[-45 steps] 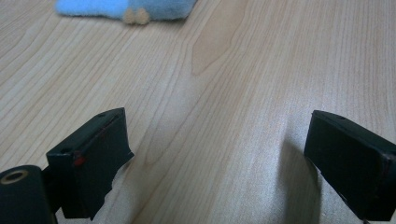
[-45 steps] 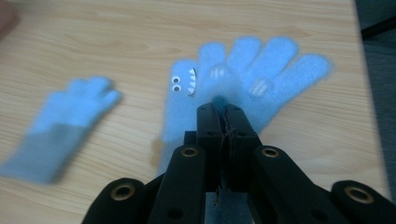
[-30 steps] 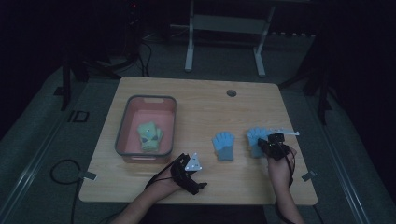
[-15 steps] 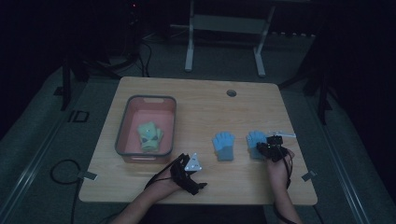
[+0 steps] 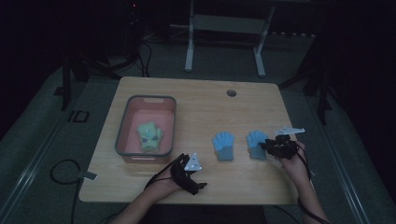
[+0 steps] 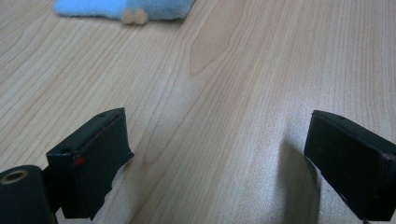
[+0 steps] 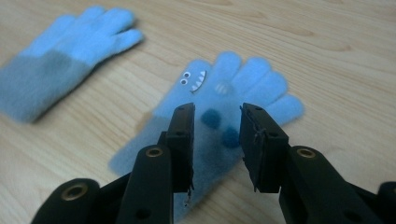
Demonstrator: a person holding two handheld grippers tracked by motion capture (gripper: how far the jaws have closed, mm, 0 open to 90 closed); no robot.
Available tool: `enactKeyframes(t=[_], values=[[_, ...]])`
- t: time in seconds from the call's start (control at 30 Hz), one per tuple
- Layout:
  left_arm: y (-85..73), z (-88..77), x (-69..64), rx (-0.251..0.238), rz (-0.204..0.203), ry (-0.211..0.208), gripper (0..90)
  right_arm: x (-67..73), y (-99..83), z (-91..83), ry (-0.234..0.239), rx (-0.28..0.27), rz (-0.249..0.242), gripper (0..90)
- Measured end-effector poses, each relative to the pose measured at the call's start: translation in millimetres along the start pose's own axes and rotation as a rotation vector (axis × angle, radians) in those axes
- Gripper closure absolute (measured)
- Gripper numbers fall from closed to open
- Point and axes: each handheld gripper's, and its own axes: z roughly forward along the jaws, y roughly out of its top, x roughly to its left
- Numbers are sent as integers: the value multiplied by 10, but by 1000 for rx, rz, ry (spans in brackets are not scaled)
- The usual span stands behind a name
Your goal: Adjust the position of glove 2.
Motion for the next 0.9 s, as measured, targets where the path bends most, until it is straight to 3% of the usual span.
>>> enactKeyframes(t=[0.17, 0.37, 0.57, 0.77, 0.9], values=[[-3, -1, -8, -3, 3, 0, 70, -36, 53, 72, 31, 22, -28, 631], [-4, -4, -2, -5, -3, -5, 71, -47, 74, 200, 45, 54, -29, 617], [-5, -3, -6, -6, -1, -3, 71, -29, 14, 306, 17, 78, -52, 610], [-4, -1, -5, -4, -1, -4, 71, 2, -28, 301, 7, 55, -51, 731], [-3, 1, -7, -1, 4, -1, 71, 23, -21, 296, 10, 62, -22, 821]])
